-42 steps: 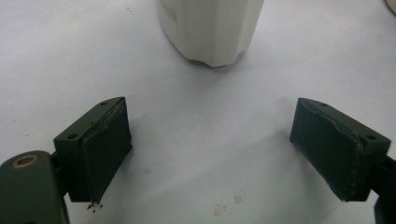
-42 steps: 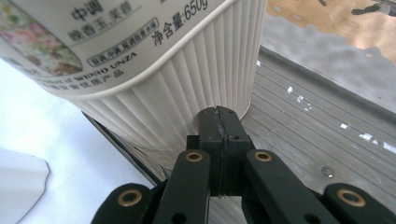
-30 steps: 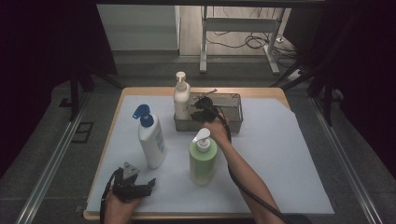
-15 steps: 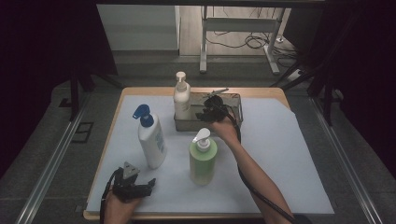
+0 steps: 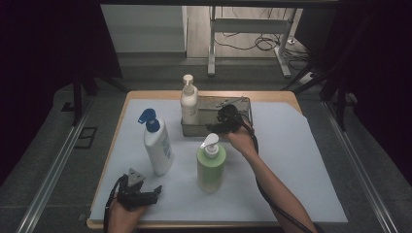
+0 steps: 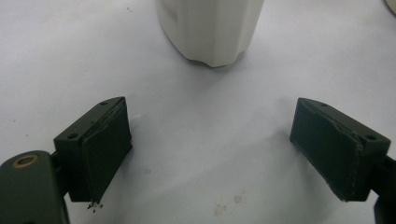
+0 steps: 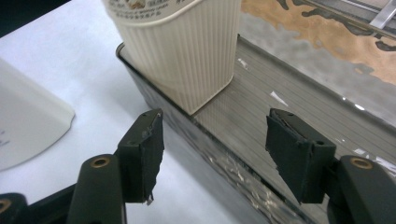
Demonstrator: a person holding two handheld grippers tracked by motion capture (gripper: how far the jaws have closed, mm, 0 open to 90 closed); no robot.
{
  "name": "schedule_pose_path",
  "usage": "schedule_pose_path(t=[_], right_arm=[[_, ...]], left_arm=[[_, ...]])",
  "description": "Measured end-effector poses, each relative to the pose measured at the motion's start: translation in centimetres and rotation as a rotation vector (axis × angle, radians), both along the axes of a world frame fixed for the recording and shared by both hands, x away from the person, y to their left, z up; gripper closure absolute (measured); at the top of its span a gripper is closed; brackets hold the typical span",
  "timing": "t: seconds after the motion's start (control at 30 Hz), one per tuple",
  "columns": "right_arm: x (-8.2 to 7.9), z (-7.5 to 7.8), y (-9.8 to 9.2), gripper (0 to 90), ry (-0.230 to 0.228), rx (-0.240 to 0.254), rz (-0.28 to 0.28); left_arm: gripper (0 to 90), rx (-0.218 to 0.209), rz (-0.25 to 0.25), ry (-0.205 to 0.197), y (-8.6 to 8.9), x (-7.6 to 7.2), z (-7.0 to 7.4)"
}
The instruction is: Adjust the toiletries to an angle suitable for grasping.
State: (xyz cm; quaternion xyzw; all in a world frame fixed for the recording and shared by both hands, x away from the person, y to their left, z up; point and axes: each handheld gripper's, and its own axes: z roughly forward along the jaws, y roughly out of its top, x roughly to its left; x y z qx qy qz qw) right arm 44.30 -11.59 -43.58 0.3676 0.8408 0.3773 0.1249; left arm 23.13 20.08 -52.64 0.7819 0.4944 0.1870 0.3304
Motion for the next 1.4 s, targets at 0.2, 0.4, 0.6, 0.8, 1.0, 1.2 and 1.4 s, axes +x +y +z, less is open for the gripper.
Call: schedule_pose_path(t=[0.2,0.4,0.6,0.8,1.0,1.2,1.4], right_arm=[[-1.0,0.0,-0.7,33.2,-0.01,0.0,0.019],[-2.0,0.1,-1.6,31.8,-0.014,0.005,0.031],[-2.8,0.0,-2.8,30.4,-0.015,0.014,0.039],[-3.7,0.1,-3.7,28.6,-0.026,0.01,0.048],[-4.8,0.3,-4.5,26.8,-0.032,0.014,0.064],[-5.8,0.2,-5.3,26.0,-0.04,-0.005,0.082],[-6.8,-0.2,-6.0,25.2,-0.034,-0.021,0.101]], left_arm=[[12.0,0.003,-0.002,0.004,0.0,0.0,0.0],[12.0,0.005,-0.006,0.009,0.0,0.1,0.1],[12.1,0.004,-0.005,0.007,0.0,0.1,0.1],[12.1,0.007,-0.006,0.007,0.0,0.1,0.1],[12.1,0.007,-0.003,0.005,0.0,0.1,0.1],[12.0,0.006,-0.003,0.004,0.0,0.0,0.1],[12.1,0.003,-0.001,0.003,-0.1,0.0,0.0]])
